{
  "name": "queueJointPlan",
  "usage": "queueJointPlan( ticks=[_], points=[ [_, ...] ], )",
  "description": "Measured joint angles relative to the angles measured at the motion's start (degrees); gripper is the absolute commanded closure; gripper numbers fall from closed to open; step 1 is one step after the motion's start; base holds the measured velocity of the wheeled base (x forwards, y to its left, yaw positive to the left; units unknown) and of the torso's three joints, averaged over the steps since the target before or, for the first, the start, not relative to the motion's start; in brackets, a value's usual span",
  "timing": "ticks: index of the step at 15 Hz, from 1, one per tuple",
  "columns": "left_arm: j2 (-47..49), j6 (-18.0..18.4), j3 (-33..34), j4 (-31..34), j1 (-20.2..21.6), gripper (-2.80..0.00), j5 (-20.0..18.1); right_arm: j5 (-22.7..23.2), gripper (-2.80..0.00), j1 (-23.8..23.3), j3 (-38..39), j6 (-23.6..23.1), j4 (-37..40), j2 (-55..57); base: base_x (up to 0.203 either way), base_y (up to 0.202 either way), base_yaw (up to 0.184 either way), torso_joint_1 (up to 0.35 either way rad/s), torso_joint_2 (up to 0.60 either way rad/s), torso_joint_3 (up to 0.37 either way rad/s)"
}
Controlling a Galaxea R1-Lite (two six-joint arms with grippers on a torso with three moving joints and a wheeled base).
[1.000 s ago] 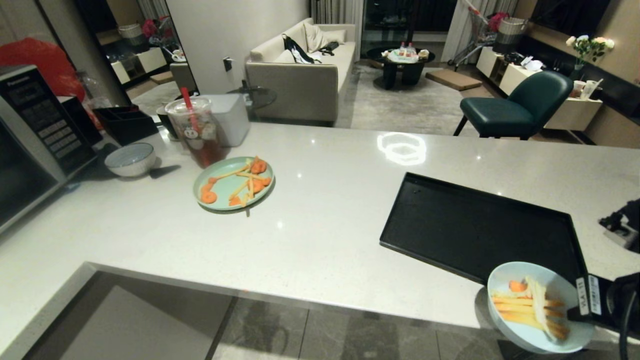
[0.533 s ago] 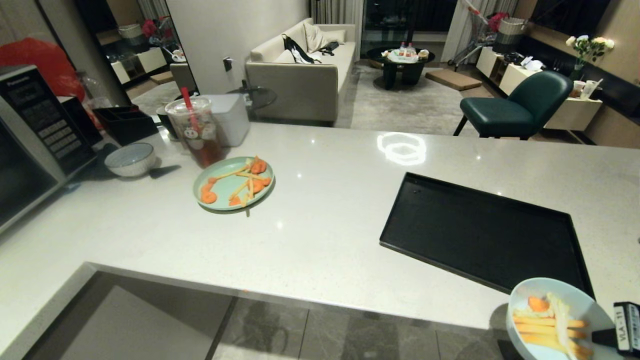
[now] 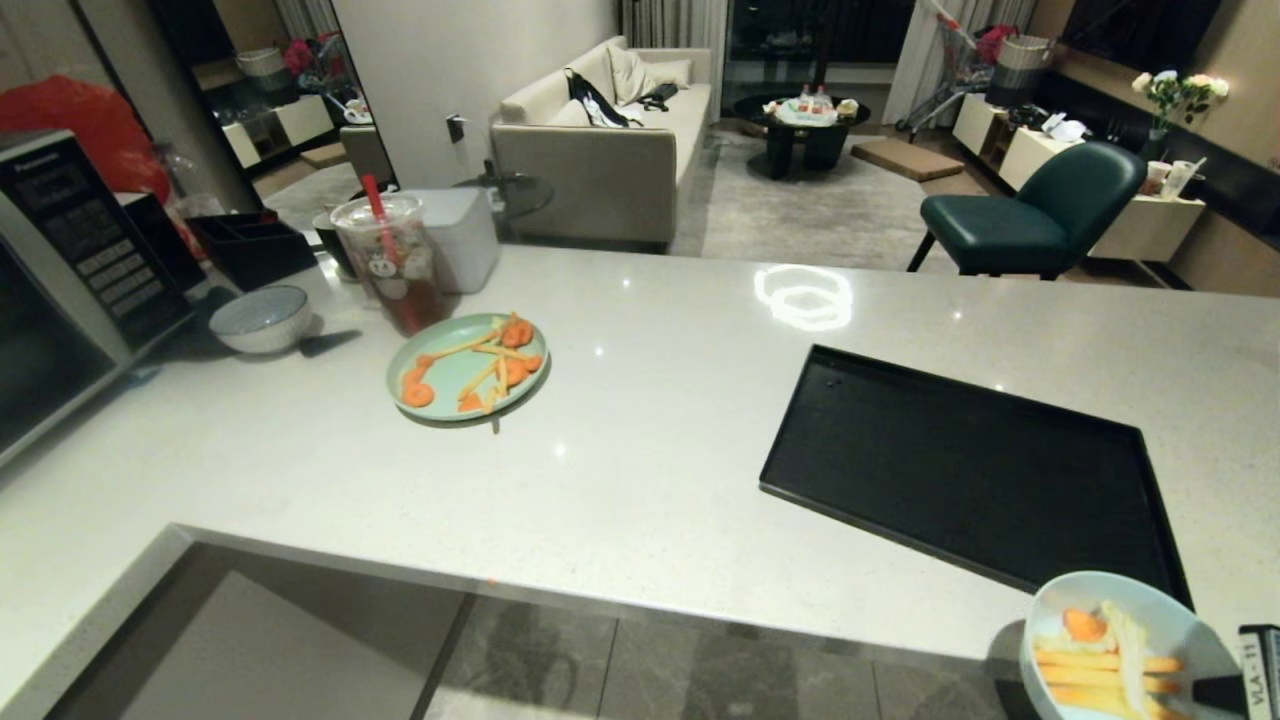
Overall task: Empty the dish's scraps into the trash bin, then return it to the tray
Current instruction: Move the bowl over the trash can
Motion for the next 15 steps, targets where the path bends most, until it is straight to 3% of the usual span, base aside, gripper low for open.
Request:
queueJointPlan(
  ticks=[12,15],
  points=[
    [0.0,-0.09,0.0,-0.01,-0.02,0.0,-0.01,0.03,0.0,-0.15,0.81,-0.2,0.12,1.92,0.0,0.0,0.0,0.0,0.0,0.0],
    [0.0,-0.1,0.0,0.01,-0.02,0.0,-0.01,0.06,0.0,-0.15,0.64,-0.28,0.07,2.86,-0.138,0.0,0.0,0.007,0.0,0.003]
  ],
)
